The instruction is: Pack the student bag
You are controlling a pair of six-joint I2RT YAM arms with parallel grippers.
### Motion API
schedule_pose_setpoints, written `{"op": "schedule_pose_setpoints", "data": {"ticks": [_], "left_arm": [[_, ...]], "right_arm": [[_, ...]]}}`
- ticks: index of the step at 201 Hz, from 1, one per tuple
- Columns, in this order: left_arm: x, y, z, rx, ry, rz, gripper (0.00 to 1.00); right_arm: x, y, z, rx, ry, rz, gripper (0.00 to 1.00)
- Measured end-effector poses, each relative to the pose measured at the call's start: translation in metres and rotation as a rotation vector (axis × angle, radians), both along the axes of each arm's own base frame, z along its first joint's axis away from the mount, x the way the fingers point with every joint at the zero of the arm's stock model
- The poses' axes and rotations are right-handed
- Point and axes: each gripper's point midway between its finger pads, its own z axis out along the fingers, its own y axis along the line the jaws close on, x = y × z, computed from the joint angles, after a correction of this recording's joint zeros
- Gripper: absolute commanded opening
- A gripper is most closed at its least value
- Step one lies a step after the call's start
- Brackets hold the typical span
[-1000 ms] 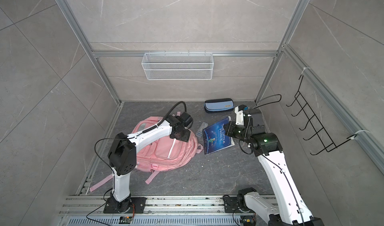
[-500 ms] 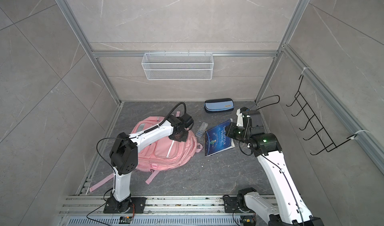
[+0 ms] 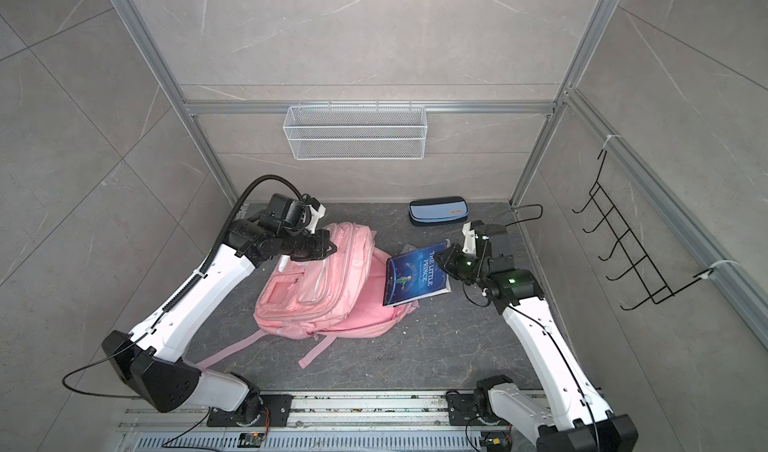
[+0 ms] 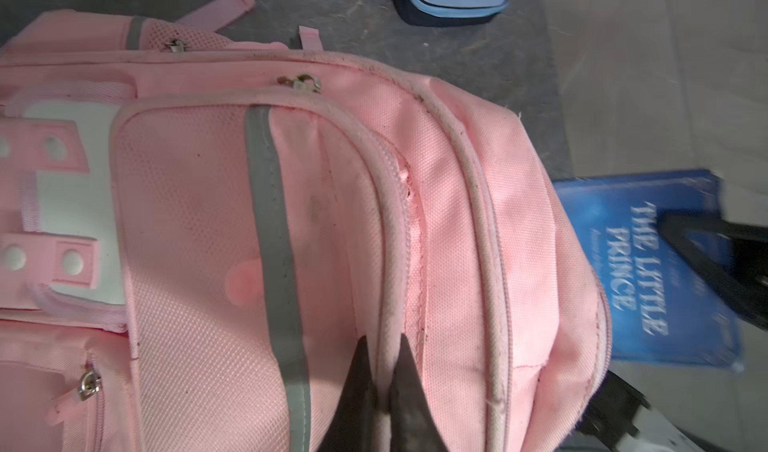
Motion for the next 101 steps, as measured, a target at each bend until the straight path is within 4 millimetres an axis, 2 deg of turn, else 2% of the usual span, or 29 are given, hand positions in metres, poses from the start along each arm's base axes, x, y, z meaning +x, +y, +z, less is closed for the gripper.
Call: {"op": "schedule_pose_setpoints", "data": {"ticks": [45, 82, 101], "left_arm": [[0.001, -0.03, -0.003, -0.213, 0.071, 0.007, 0.0], [0.012, -0.039, 0.007, -0.294, 0.063, 0.077, 0.0], [0.019, -0.042, 0.014, -0.322, 0.046, 0.117, 0.0]], "right_arm": [[0.031, 0.051, -0.036, 0.127, 0.078, 0.025, 0.0], [0.046, 0.1, -0.062, 0.192, 0.114, 0.061, 0.0], [0.05, 0.124, -0.082, 0.216, 0.137, 0.081, 0.0]]}}
